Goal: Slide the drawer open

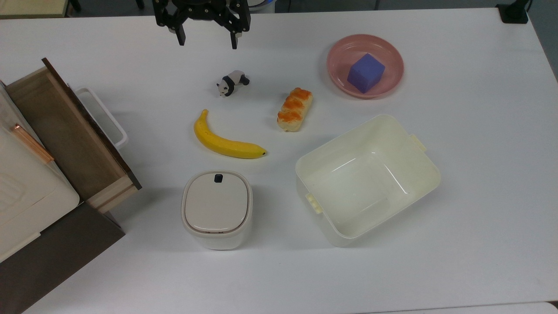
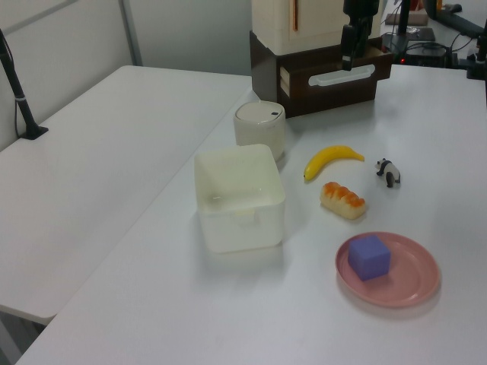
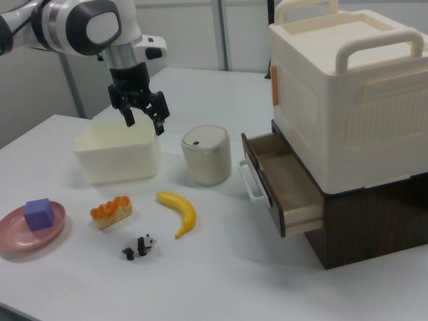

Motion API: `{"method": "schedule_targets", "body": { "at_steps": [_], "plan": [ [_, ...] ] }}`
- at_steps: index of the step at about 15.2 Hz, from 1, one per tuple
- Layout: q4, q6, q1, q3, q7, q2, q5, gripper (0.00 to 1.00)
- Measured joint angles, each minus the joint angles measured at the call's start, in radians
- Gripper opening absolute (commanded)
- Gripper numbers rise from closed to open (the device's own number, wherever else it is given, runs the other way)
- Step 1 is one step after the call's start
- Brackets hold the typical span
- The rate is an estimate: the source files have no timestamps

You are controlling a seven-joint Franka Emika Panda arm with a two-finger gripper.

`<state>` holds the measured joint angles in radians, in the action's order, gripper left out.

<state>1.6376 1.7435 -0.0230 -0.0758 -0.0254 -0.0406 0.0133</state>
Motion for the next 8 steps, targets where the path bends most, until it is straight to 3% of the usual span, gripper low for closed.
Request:
{"method": "schedule_targets", "body": {
  "at_steps": [8],
  "plan": [
    [-0.006, -0.029, 0.003, -0.002, 0.0, 0.0, 0.001, 1.0]
  ]
}}
